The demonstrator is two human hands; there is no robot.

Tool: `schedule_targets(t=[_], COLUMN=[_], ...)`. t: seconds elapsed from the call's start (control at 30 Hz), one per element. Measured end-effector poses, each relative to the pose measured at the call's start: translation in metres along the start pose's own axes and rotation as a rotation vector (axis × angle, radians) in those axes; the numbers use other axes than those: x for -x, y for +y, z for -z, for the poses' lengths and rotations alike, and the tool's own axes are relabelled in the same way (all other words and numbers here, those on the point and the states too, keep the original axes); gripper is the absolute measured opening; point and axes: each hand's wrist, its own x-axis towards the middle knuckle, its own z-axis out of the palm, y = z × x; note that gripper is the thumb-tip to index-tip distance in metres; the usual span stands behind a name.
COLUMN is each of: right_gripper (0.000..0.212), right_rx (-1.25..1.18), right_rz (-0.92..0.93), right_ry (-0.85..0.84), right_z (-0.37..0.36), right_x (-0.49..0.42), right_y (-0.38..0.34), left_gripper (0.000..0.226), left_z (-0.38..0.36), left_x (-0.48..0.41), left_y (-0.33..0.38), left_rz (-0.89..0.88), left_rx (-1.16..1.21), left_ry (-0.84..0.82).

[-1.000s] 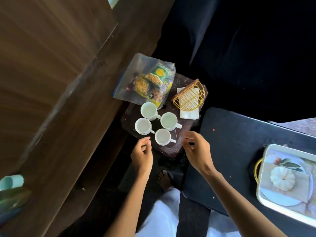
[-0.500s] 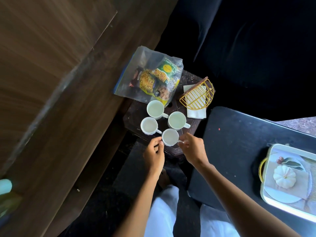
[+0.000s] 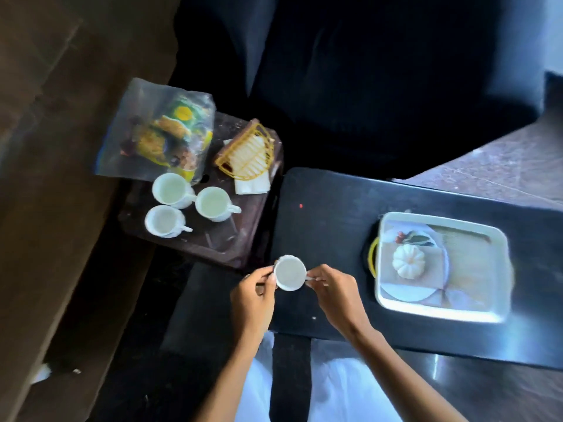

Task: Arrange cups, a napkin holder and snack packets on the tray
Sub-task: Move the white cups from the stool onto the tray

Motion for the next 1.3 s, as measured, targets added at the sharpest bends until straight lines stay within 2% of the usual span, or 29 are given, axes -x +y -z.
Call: schedule_targets(t=[0.23, 0.53, 0.77, 1.1, 1.3], right_gripper=[0.009, 0.006, 0.010, 0.008, 0.014], right_rx=[0.038, 0.023, -0.015, -0.003, 0.042], right_rz=[-0.077, -0.117, -0.145, -0.144, -0.171], right_ry=[0.154, 0.108, 0.033, -0.021, -0.082], right_z=[0.100, 0.147, 0.145, 0.135, 0.135], right_x=[0.027, 0.013, 0.006, -0.006, -0.009], right_y=[0.112, 0.212, 0.242, 0.245, 0.243], left_gripper=[0.009, 0.010, 0.010, 0.008, 0.011], left_z=[-0.143, -0.254, -0.280, -0.280, -0.271], left_x=[0.061, 0.072, 0.067, 0.051, 0.046], left_y=[0.041, 0.044, 0.030, 0.027, 0.029], left_rz=[-0.066, -0.004, 0.085, 0.095, 0.079], left_rx=[-0.082, -0.176, -0.244, -0.331, -0.380], left_ry=[-0.100, -0.178, -0.232, -0.204, -0.250])
